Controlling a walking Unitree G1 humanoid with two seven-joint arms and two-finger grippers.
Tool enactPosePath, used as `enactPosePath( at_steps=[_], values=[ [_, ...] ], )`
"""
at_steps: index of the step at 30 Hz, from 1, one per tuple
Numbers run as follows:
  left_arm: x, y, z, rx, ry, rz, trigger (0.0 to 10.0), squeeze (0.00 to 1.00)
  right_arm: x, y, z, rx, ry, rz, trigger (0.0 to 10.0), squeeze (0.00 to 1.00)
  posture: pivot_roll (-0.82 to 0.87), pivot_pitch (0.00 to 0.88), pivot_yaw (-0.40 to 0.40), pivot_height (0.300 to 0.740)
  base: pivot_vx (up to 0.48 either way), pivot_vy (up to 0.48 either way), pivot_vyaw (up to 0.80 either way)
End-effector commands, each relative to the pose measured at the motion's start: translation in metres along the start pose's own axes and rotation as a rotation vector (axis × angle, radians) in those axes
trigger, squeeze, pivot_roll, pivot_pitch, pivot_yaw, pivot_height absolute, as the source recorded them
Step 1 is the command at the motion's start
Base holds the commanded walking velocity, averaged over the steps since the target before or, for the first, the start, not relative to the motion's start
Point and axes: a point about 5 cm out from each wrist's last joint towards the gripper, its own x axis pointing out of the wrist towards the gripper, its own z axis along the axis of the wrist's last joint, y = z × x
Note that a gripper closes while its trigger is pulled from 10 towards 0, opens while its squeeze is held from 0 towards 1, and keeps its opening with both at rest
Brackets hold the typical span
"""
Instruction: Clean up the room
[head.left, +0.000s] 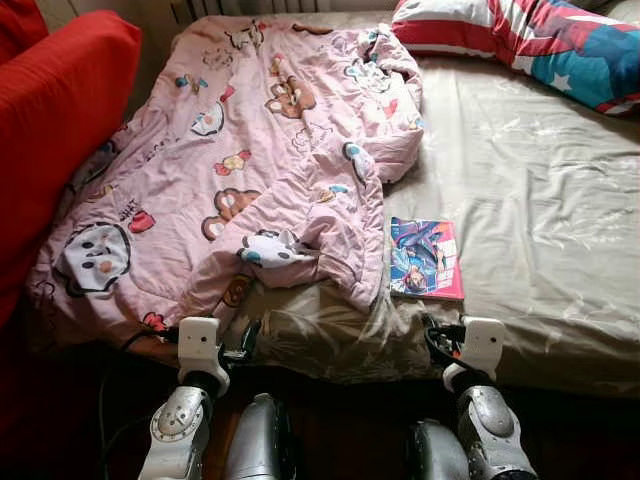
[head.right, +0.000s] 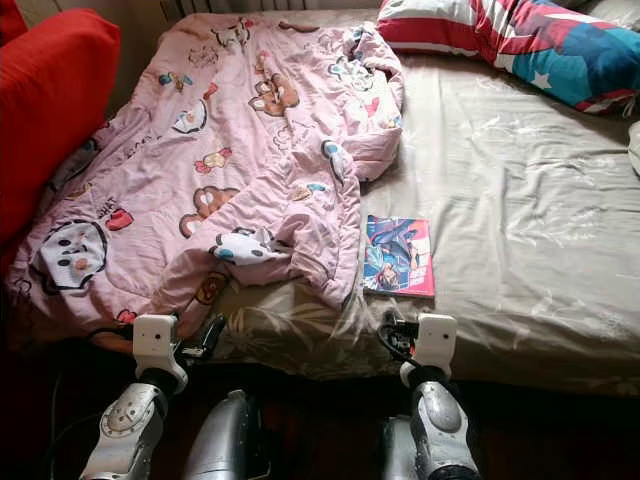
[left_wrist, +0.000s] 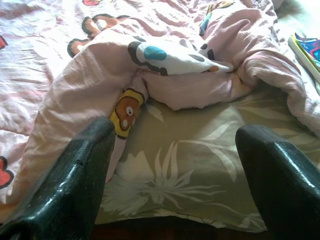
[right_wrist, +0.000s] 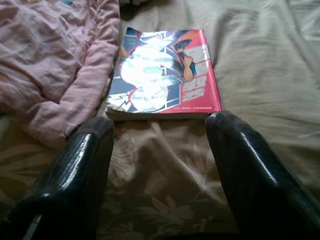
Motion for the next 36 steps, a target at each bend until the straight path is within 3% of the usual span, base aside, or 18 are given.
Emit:
enactPosePath(
  at_steps=[1, 22, 36],
  values=[
    [-0.0025, 0.0025, -0.0005, 0.001, 0.005, 0.001, 10.0, 0.00, -0.0009, 0.0020, -0.0036, 0.002, 0.013, 0.003, 10.0, 0.00, -0.08, 0.206, 0.089, 0.628, 0.270, 0.000, 0.00],
    [-0.0031, 0.0027, -0.0004, 0.007, 0.008, -0.005, 10.0, 0.00, 0.0052, 0.0102, 0.0032, 0.033, -0.025, 0.003, 10.0, 0.00, -0.07, 0.197, 0.093, 0.628, 0.269, 0.000, 0.00],
    [-0.0033, 0.0008, -0.0001, 0.007, 0.010, -0.011, 10.0, 0.00, 0.0033, 0.0058, 0.0027, 0.028, -0.030, -0.005, 10.0, 0.00, -0.08, 0.207, 0.096, 0.628, 0.272, 0.000, 0.00]
  ],
)
